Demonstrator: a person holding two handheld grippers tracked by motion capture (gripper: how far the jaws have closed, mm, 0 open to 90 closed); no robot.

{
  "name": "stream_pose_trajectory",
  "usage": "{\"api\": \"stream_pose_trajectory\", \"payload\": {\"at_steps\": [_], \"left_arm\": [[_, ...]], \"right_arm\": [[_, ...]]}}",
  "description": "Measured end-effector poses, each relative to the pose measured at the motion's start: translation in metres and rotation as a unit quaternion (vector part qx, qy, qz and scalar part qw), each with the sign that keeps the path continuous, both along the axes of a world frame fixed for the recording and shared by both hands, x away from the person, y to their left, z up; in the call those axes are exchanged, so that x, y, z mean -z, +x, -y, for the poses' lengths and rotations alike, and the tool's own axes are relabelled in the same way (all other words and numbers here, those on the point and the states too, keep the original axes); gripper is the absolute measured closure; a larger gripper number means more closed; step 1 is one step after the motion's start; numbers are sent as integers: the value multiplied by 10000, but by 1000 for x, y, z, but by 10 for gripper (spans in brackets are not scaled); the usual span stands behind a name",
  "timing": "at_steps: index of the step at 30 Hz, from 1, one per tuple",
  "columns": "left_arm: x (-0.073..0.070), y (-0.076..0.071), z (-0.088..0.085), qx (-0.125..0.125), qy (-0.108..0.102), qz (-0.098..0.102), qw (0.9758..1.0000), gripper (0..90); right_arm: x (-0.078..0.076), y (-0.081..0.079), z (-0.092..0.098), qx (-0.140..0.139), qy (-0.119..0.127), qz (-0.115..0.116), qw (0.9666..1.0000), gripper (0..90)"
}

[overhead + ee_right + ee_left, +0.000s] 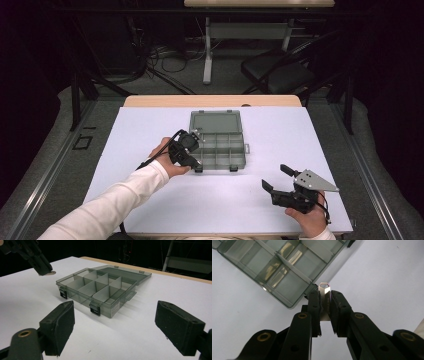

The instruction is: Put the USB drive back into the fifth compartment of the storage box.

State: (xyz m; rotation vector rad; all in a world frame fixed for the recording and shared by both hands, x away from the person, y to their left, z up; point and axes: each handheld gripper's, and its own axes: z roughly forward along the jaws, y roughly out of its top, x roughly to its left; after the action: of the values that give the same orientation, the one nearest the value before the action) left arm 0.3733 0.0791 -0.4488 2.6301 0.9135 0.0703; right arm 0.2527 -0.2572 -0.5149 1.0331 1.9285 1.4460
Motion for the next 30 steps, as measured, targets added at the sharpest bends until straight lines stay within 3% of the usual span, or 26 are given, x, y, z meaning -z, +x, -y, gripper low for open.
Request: {"api": "stream_pose_trajectory", "payload": {"at_steps": [12,30], "left_arm": [[-3,16,-13,-121,20,22,9999,790],[3,33,-12,-109,38,116,9999,790]], "right_arm": [[1,0,1,17,-8,5,10000,160],[1,1,0,-3,-27,3,10000,161]]}}
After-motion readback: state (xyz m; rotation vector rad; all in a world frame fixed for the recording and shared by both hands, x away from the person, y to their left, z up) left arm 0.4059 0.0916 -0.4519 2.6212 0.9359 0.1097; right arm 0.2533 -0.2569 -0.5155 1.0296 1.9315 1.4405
